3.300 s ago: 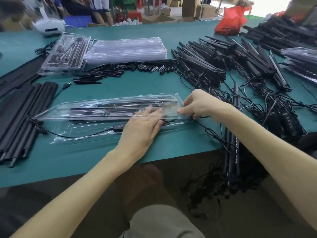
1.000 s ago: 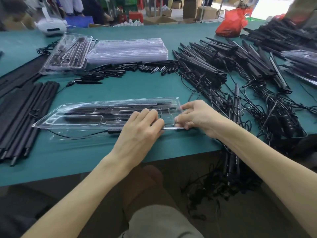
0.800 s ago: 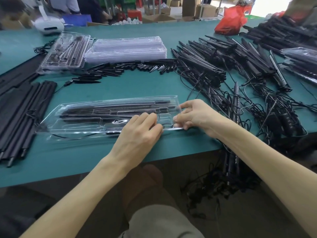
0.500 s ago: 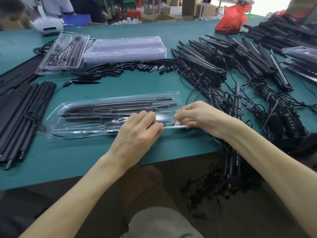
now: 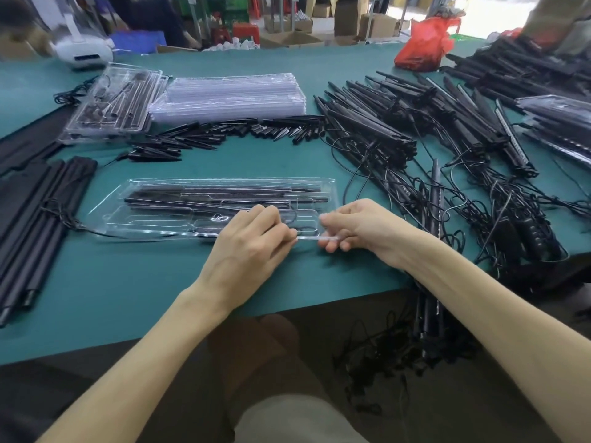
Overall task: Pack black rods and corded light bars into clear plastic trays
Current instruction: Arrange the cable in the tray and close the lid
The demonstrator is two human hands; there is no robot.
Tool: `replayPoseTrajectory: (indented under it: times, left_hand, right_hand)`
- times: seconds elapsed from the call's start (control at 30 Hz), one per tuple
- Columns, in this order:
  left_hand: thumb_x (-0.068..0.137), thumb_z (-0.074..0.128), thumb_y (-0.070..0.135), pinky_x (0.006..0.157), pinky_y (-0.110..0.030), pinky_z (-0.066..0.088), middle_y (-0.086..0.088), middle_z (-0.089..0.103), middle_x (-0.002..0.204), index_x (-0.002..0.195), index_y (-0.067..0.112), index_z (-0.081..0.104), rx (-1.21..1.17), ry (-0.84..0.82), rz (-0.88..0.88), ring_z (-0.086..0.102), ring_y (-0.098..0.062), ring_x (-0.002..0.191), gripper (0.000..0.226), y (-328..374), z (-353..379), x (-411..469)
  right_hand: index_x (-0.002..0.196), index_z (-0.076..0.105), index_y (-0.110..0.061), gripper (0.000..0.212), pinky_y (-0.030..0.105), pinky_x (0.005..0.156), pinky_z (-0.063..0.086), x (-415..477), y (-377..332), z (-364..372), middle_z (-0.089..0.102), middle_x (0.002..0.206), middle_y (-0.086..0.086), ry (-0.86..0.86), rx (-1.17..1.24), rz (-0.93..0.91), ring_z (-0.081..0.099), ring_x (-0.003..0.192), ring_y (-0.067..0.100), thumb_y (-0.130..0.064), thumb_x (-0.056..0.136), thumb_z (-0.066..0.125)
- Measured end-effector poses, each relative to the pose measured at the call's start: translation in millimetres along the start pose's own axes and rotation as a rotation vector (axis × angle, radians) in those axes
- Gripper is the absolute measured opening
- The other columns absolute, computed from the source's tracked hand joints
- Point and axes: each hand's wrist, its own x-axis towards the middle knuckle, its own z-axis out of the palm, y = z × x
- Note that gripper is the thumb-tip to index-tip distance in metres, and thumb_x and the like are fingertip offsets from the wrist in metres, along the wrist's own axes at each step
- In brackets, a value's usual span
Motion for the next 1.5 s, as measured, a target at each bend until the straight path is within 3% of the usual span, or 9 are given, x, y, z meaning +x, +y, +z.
replayPoseTrajectory:
  times: [0.2,1.13,1.5]
  left_hand:
    - [0.098,0.066,0.014,0.065,-0.046,0.049,-0.008,0.056,0.079,0.081,0.003,0.068,-0.008,0.014,-0.007,0.054,-0.030,0.071,0.020,-1,0,-1]
    - [0.097,0.066,0.015,0.068,-0.046,0.049,-0.008,0.058,0.080,0.081,0.004,0.068,0.005,-0.021,-0.041,0.056,-0.031,0.073,0.020,0,-1,-3]
    - [0.093,0.071,0.014,0.077,-0.044,0.049,-0.007,0.060,0.091,0.094,0.007,0.070,0.012,-0.068,-0.068,0.057,-0.028,0.085,0.007,-1,-2,-4]
  right_hand:
    - [0.096,0.067,0.005,0.016,0.018,0.057,0.054,-1,-2,-2,0.074,0.084,0.020,-0.047,0.046,0.002,0.070,0.066,0.016,-0.011,0.098,0.062]
    - [0.095,0.065,0.006,0.015,0.021,0.047,0.052,1,-10,5,0.073,0.083,0.023,0.013,-0.074,0.089,0.065,0.054,0.017,-0.007,0.098,0.061]
    - [0.095,0.063,0.005,0.013,0.021,0.046,0.051,0,-11,7,0.072,0.077,0.019,0.015,-0.090,0.080,0.062,0.051,0.016,-0.006,0.099,0.060]
